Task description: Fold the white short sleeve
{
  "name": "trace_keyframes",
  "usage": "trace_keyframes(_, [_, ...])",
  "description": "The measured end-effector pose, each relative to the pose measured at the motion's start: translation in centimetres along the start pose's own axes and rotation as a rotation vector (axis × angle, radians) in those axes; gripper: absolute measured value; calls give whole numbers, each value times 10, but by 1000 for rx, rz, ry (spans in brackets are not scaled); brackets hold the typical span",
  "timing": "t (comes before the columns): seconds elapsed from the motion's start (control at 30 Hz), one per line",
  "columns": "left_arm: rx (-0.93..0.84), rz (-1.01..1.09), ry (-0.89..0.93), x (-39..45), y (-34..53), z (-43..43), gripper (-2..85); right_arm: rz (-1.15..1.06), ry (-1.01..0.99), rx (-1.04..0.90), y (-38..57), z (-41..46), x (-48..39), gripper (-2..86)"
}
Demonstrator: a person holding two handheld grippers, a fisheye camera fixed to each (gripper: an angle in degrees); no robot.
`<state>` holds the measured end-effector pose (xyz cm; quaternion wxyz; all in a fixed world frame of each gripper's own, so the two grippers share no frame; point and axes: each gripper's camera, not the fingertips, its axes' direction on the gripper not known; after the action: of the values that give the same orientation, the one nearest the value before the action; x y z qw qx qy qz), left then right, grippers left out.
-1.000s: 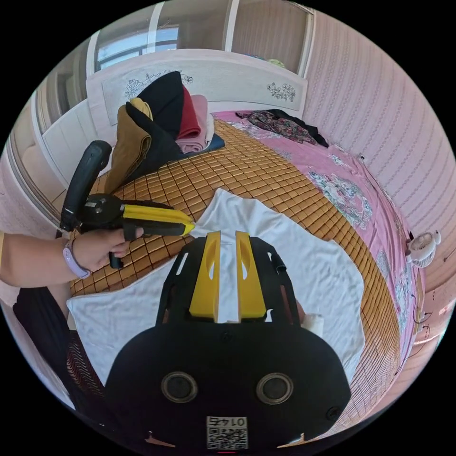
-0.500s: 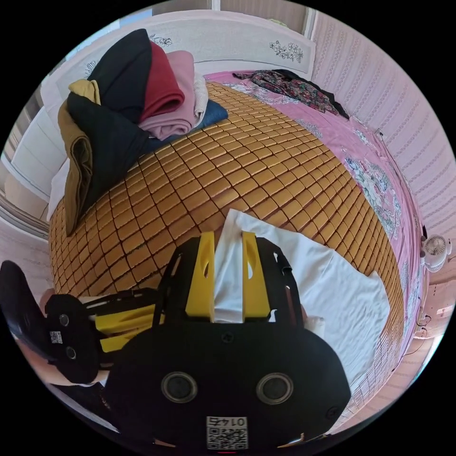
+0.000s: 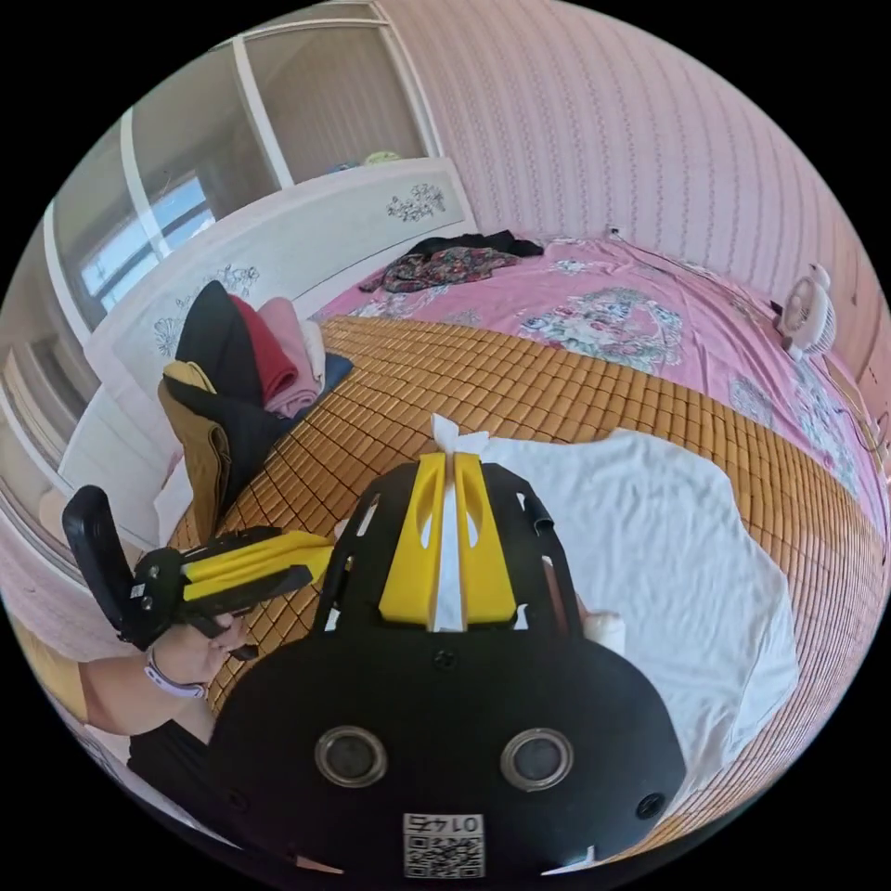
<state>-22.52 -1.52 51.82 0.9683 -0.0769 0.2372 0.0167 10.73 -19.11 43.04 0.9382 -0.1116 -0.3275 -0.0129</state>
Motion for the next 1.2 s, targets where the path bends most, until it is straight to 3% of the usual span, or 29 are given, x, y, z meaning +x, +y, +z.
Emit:
trace_keyframes(0.13, [-96, -58, 171, 6, 14, 19, 29, 99, 83, -143, 51, -12, 57, 60])
trace_keyframes(0.23, [-126, -82, 284, 10, 25, 26, 3, 169, 98, -80, 85, -45, 86, 65])
trace_keyframes(0.57, [-227, 110, 114, 62, -12, 64, -10, 327, 176, -72, 170, -120, 168, 57])
trace_keyframes(0.93, [-311, 145, -32, 66, -19, 116, 1, -82, -13, -108, 16, -6, 108, 77])
trace_keyframes(1.1, [-347, 148, -20, 66, -20, 143, -3, -37, -64, -195, -35, 53, 104, 68])
trace_keyframes(1.2, [-326, 147, -4, 65, -23, 146, -7, -64, -96, -279, -50, 72, 99, 21])
